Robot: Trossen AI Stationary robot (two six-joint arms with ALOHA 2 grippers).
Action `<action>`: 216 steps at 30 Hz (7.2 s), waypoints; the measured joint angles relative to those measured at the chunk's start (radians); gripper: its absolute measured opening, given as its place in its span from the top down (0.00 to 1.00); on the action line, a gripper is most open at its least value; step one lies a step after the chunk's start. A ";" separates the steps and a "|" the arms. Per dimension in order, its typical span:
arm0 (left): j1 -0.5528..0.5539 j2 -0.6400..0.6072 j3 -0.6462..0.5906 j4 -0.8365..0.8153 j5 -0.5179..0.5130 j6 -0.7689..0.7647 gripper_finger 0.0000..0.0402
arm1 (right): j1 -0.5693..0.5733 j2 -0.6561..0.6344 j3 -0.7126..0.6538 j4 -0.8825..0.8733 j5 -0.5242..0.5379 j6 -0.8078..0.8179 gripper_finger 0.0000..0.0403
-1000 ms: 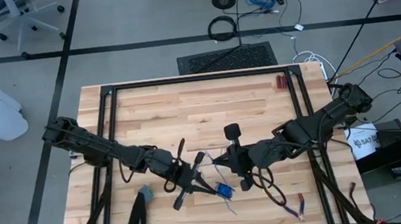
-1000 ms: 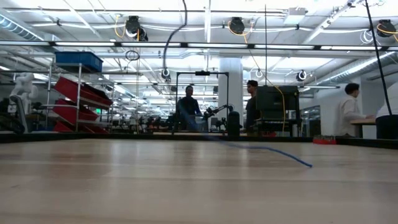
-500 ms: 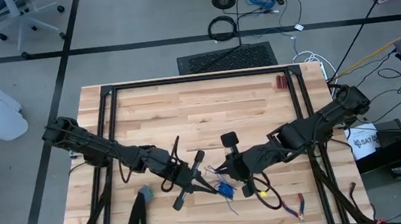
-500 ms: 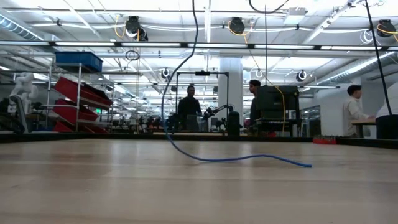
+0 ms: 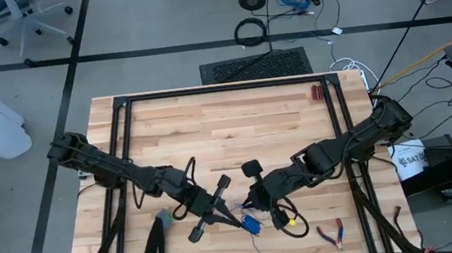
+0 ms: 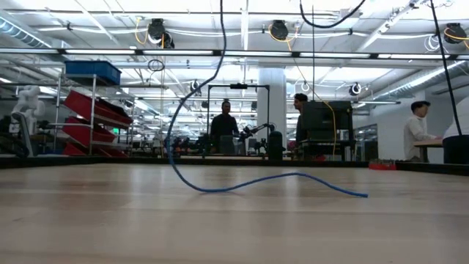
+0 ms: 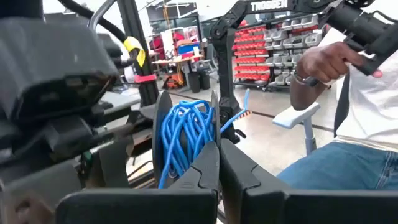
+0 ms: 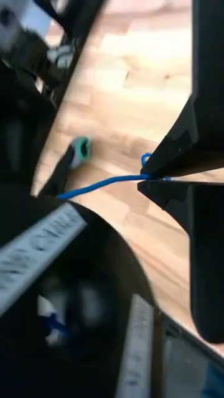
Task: Coil cords
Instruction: Coil the blue wire onto the black spool
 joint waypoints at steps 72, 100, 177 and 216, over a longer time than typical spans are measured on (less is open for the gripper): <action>-0.063 -0.053 0.000 -0.015 -0.332 -0.009 1.00 | 0.048 -0.063 -0.845 1.429 0.309 0.058 0.61; -0.062 -0.053 0.000 0.010 -0.332 0.019 1.00 | -0.045 -0.036 -0.820 1.438 0.114 0.086 0.84; -0.255 -0.300 0.001 -0.214 -0.835 0.018 1.00 | 0.553 -0.345 -0.719 -0.021 -0.007 1.206 0.82; -0.240 -0.188 0.000 -0.178 -0.832 -0.009 1.00 | 0.056 0.270 -0.620 1.768 0.369 -0.018 0.64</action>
